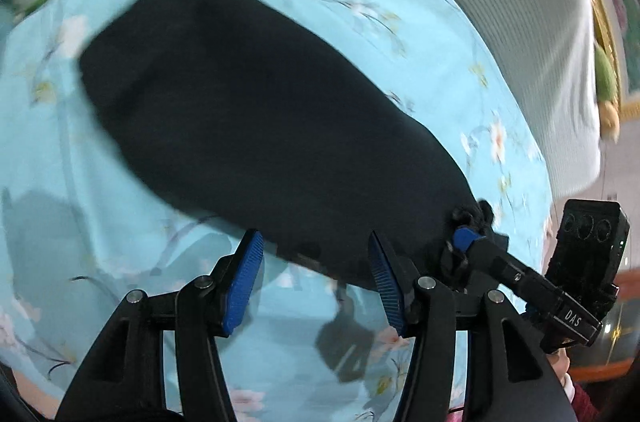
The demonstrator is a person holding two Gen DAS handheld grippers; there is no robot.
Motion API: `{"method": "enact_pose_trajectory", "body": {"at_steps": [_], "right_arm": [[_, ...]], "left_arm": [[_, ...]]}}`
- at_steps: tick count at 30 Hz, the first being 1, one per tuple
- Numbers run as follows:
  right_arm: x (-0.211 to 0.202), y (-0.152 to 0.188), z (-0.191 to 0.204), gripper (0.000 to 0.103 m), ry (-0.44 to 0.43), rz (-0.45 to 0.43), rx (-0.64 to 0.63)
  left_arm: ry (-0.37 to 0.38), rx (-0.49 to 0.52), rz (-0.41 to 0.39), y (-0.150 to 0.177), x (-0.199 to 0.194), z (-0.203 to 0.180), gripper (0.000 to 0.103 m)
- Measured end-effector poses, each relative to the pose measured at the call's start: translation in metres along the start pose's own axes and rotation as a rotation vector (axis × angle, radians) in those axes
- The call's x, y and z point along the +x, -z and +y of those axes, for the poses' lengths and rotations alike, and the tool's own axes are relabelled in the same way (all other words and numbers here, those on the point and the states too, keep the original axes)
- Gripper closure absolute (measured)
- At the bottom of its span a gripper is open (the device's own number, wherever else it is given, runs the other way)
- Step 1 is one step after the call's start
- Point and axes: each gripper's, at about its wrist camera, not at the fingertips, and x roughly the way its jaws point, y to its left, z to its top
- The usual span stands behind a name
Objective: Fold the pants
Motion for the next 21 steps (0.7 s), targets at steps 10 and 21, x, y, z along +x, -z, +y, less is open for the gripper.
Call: {"method": "enact_pose_trajectory", "body": {"at_steps": [10, 21], "right_arm": [[0.044, -0.043, 0.030, 0.058, 0.021, 0.054, -0.098], [0.095, -0.091, 0.061, 0.053, 0.087, 0.121, -0.280]], "left_arm": [[-0.001, -0.176, -0.044, -0.013, -0.019, 0.063, 0.045], [0.018, -0.267, -0.065, -0.041, -0.014, 0.097, 0.045]]}}
